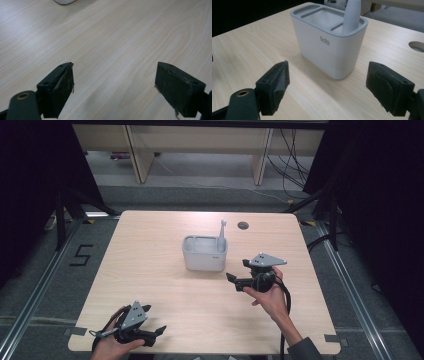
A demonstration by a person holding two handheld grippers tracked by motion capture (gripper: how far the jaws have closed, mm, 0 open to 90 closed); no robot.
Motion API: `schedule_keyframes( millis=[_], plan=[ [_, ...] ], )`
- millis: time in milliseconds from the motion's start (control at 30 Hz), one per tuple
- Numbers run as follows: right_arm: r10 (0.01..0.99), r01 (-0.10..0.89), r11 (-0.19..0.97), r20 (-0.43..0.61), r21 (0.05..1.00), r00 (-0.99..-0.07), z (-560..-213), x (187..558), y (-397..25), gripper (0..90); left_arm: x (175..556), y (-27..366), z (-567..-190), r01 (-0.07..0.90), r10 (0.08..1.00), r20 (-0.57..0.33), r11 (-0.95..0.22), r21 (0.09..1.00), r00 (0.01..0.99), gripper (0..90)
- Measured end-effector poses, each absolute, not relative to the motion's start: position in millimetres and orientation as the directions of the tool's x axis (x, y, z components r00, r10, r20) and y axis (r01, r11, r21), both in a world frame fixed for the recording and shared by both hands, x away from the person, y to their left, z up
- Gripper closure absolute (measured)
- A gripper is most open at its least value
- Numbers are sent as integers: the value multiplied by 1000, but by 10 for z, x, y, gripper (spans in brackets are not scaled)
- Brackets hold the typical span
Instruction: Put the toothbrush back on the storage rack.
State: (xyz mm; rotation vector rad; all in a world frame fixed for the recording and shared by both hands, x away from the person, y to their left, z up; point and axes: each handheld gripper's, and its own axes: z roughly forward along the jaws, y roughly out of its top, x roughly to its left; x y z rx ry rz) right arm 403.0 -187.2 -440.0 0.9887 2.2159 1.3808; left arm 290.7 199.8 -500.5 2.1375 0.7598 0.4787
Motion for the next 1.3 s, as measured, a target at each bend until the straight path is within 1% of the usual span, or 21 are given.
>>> schedule_keyframes(
  millis=[67,100,133,200,233,267,300,400,567,633,667,767,833,867,1033,1067,1100,1133,1233,1267,1300],
  plan=[
    [716,382,289,67,878,-694,-4420,3987,-1897,198,2911,1997,-5007,356,658,79,-500,789,749,151],
    [715,364,295,49,884,-697,-4435,3986,-1905,198,2914,1998,-5005,354,657,83,-504,788,750,151],
    [716,395,288,78,872,-693,-4442,3949,-1906,198,2912,1997,-5007,354,658,85,-504,788,748,151],
    [716,396,291,76,871,-694,-4461,3918,-1928,198,2911,1999,-5002,361,657,82,-509,782,749,151],
    [714,372,301,51,878,-698,-4469,3922,-1940,198,2912,1999,-5003,360,657,83,-509,782,749,151],
    [713,395,295,75,870,-698,-4470,3897,-1942,198,2913,1998,-5008,357,657,81,-503,787,749,151],
    [712,376,306,51,875,-700,-4476,3897,-1955,198,2912,1998,-5009,357,658,80,-502,788,749,152],
    [715,403,289,84,868,-694,-4488,3854,-1952,197,2912,2001,-5004,361,659,81,-505,784,748,151],
    [709,399,283,91,872,-700,-4504,3799,-1951,197,2914,1999,-5008,354,658,83,-502,789,748,151],
    [709,398,296,79,868,-701,-4503,3783,-1972,197,2914,2000,-5008,354,658,83,-502,789,748,152],
    [706,378,308,56,873,-706,-4509,3783,-1991,197,2914,1999,-5007,354,658,83,-502,789,748,151],
    [718,413,286,92,864,-690,-4522,3726,-2002,197,2909,1998,-5006,357,658,77,-499,789,749,152],
    [715,408,288,88,866,-693,-4537,3699,-2024,196,2905,1998,-5003,354,658,82,-502,789,749,151],
    [706,380,301,63,875,-705,-4559,3702,-2037,195,2902,1991,-5007,357,662,74,-492,794,746,151],
    [715,425,295,97,856,-692,-4621,3591,-2064,193,2898,2000,-4991,354,654,87,-511,783,751,151],
    [713,419,308,84,854,-696,-4633,3584,-2075,189,2897,1998,-4991,357,657,82,-506,785,750,151],
    [712,426,294,101,856,-695,-4656,3558,-2068,189,2901,2000,-4990,353,654,86,-509,785,751,151],
    [710,403,323,62,856,-701,-4653,3554,-2095,189,2901,2000,-4989,353,655,87,-509,785,751,151],
    [710,406,315,70,858,-700,-4662,3513,-2113,189,2898,1998,-4988,354,654,85,-508,785,752,151],
    [721,430,298,94,853,-687,-4657,3482,-2106,189,2898,1998,-4987,352,653,86,-509,785,752,151],
    [716,418,301,87,857,-692,-4657,3463,-2120,189,2901,1997,-4990,349,650,83,-507,788,755,151]
  ],
)
